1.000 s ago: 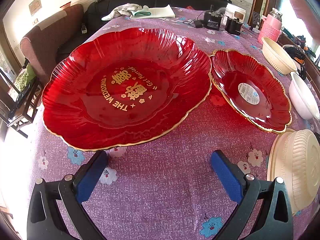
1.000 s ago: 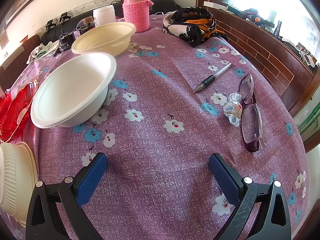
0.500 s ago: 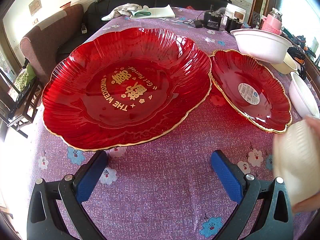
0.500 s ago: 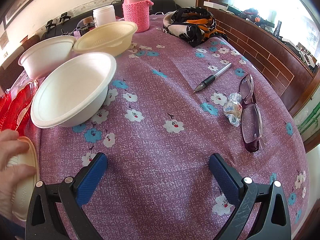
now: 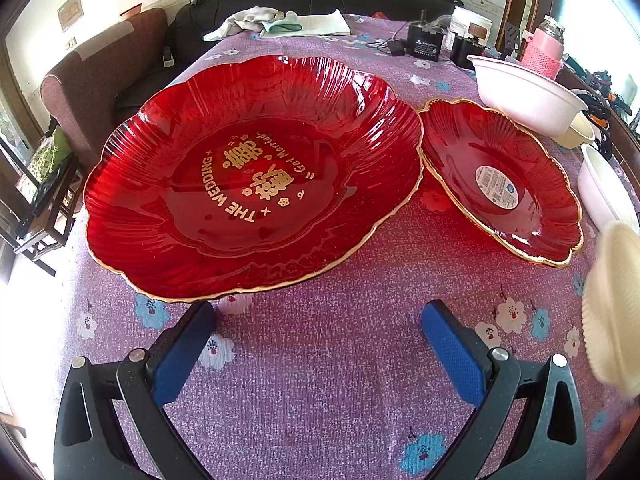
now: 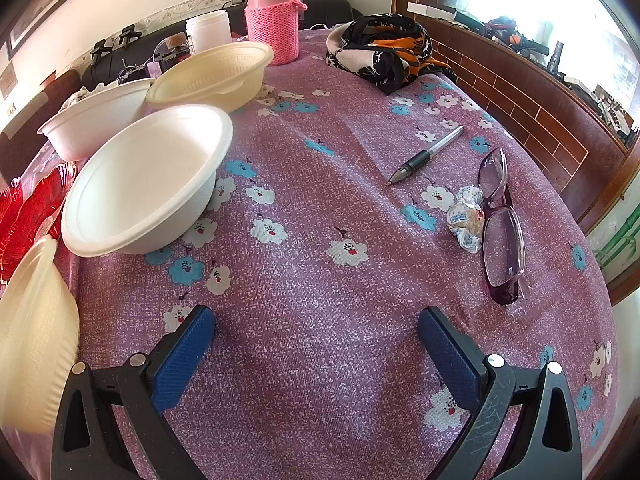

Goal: Organize plates and bowls

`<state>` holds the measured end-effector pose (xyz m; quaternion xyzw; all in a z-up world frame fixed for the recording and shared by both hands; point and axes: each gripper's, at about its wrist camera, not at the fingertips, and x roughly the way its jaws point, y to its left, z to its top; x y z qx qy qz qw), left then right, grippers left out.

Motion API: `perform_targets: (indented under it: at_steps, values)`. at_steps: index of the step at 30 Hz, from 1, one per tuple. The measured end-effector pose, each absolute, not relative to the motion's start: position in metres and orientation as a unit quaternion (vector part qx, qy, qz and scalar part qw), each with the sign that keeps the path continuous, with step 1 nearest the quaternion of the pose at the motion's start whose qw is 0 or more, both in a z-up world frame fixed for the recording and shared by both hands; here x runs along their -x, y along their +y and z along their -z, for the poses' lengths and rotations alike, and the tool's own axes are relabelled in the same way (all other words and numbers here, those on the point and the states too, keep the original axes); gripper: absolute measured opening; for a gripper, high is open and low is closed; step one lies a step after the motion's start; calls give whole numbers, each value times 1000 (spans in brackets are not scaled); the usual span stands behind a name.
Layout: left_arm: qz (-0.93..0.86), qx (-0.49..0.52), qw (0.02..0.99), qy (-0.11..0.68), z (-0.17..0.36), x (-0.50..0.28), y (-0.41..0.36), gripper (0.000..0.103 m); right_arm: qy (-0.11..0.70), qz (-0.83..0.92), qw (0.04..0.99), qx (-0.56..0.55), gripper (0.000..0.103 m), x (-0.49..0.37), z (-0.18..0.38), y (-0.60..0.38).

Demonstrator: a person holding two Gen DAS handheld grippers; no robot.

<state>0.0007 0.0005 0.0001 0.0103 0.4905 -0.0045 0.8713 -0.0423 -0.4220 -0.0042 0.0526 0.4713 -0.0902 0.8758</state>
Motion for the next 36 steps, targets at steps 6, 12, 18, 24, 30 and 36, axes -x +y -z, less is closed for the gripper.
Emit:
perform_targets:
  at_steps: [6, 12, 18, 24, 30, 36]
  values:
    - [5, -10, 871, 491, 0, -1, 1, 103, 471, 90, 876, -53, 102, 42, 4, -422]
    - [2, -10, 872, 490, 0, 0, 0, 103, 471, 90, 876, -53, 102, 42, 5, -422]
    - [2, -9, 872, 490, 1, 0, -1, 103, 471, 93, 875, -53, 102, 42, 5, -422]
    - [-12, -2, 872, 489, 1, -2, -2, 103, 471, 95, 875, -54, 102, 44, 5, -422]
    - [4, -10, 865, 502, -4, 10, 1, 103, 498, 72, 863, -48, 102, 48, 4, -423]
    - [21, -24, 882, 470, -17, 48, 5, 103, 472, 49, 880, -3, 102, 88, -13, -423]
